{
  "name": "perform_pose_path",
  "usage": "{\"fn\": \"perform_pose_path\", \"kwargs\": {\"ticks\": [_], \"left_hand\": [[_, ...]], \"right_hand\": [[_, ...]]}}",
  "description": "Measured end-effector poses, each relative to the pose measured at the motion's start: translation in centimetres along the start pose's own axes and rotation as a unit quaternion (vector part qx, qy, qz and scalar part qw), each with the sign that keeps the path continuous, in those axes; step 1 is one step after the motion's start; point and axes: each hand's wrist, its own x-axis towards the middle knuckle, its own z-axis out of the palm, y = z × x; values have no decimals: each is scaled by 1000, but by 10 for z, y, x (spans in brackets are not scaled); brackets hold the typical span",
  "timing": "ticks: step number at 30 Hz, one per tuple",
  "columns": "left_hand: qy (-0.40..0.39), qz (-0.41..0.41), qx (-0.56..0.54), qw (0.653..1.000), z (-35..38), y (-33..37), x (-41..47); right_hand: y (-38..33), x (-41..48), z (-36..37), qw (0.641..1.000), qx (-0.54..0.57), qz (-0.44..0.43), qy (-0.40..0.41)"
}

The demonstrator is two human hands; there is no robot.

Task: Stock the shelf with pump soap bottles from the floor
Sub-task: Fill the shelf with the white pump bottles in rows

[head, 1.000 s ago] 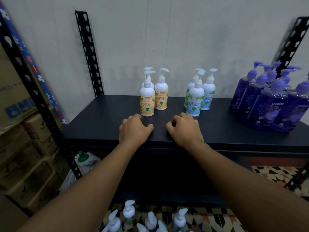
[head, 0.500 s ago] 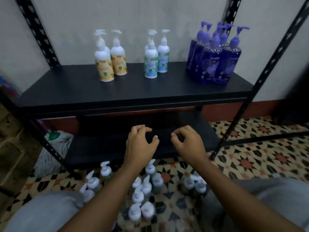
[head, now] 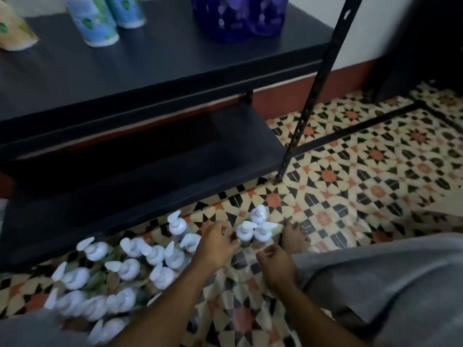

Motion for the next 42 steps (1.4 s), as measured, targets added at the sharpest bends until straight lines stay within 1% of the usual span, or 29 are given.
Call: {"fn": "perform_pose_path", "kwargs": {"ticks": [5,7,9,12,14,18,21,22,24,26,29,31,33,35,38,42], "left_hand": [[-72,-29,4,997,40,-21,40],[-75,-33,17,996,54,-30,58],[-75,-20,43,996,65,-35,73],[-78,0,72,994,76,-34,89],[-71,5,73,995,84,-37,96],[-26,3,32,999,92,-40,95],[-8,-9,-10,1000,83,-40,78],[-3,-13,-27,1000,76,-39,70],[4,-13,-53,999,57,-34,54],[11,-20,-79,997,32,-26,39],[54,-24,-116,992,-14,-12,16],[98,-9,-152,984,-48,-1,-2],[140,4,-196,971,-84,13,-22],[171,15,-249,953,-121,27,-45],[192,38,-327,924,-172,43,-81],[204,73,-422,880,-223,56,-129]], "right_hand": [[7,47,22,998,19,48,33],[4,64,25,998,42,55,15],[2,81,27,998,34,59,-11],[12,105,36,997,-65,27,-24],[28,119,43,996,-90,1,-17],[14,107,27,995,-79,-65,-11],[14,93,16,994,-85,-63,-20],[15,85,13,996,-66,-47,-26],[9,68,6,999,-10,-44,-15],[-10,47,-11,997,42,-59,-25],[-56,11,-43,992,52,-72,-92],[-67,10,-50,986,72,-105,-106],[-94,-6,-59,980,103,-139,-103],[-125,-25,-69,963,153,-177,-133],[-176,-63,-84,939,211,-222,-160],[-229,-114,-91,905,243,-282,-204]]}}
